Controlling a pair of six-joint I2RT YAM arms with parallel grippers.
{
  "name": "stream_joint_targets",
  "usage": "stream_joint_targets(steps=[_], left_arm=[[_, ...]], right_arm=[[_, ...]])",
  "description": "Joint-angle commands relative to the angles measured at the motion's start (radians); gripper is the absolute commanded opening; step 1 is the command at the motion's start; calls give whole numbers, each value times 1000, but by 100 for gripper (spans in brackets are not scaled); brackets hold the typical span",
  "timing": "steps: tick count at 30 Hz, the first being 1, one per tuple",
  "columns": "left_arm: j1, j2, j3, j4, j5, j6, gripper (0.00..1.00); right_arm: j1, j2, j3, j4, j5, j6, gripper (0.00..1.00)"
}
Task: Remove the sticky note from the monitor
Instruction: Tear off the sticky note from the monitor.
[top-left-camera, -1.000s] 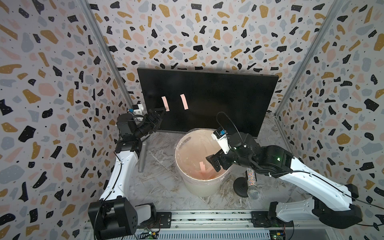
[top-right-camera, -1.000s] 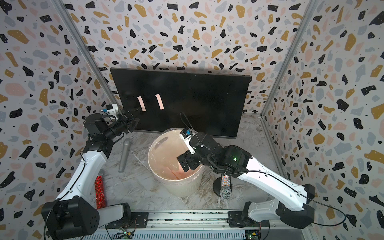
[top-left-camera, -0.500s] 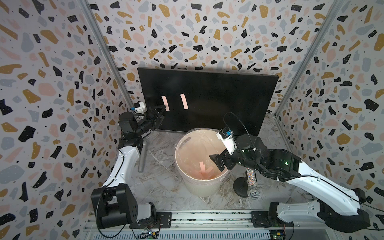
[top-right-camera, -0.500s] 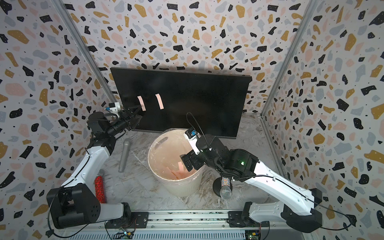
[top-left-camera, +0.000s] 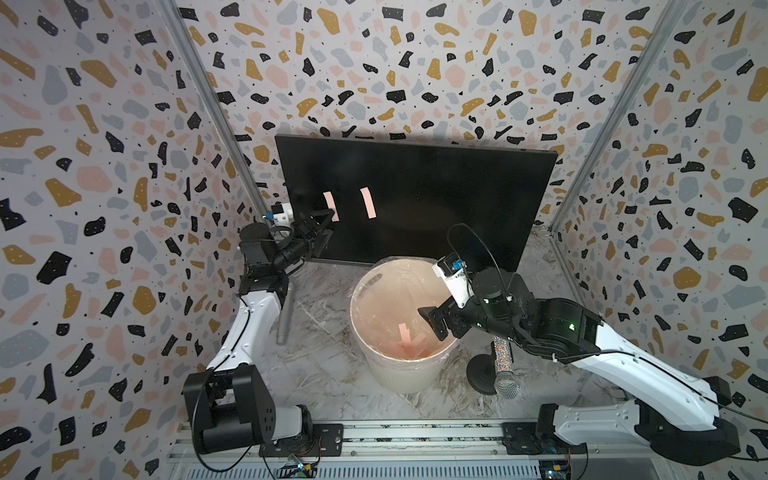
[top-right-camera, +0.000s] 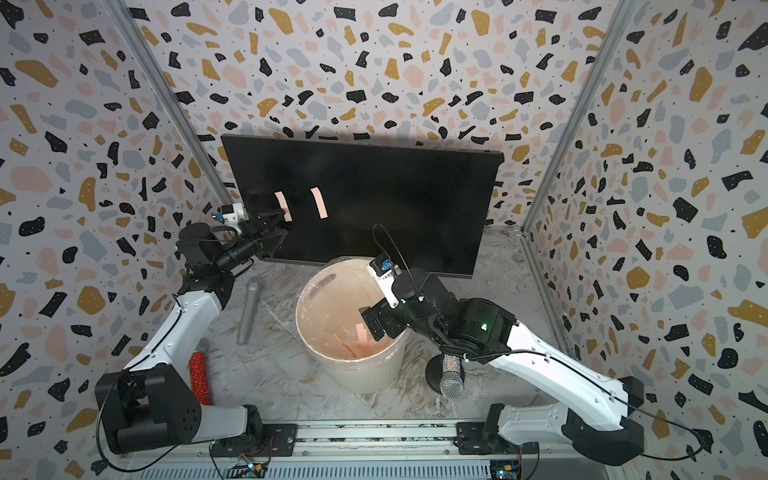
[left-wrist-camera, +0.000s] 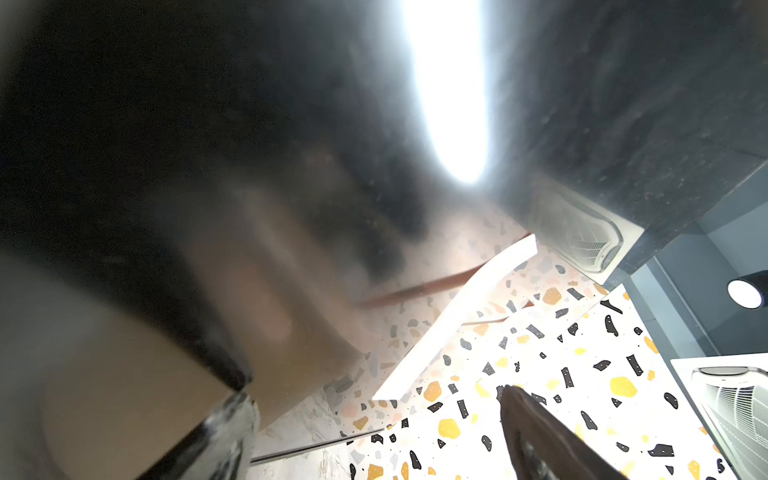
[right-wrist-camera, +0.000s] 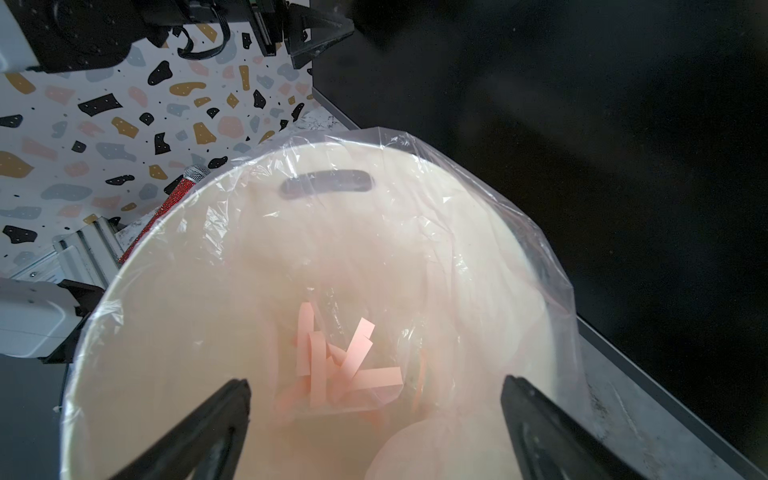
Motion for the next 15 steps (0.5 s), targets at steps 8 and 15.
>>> stream_joint_targets(steps=[8,15], left_arm=[[-27,3,69,83,23,-18,85],[-34,1,87,76,28,-29,74]], right_arm=[[1,-23,-6,14,10,9,100],[2,-26,-9,13,9,17,100]])
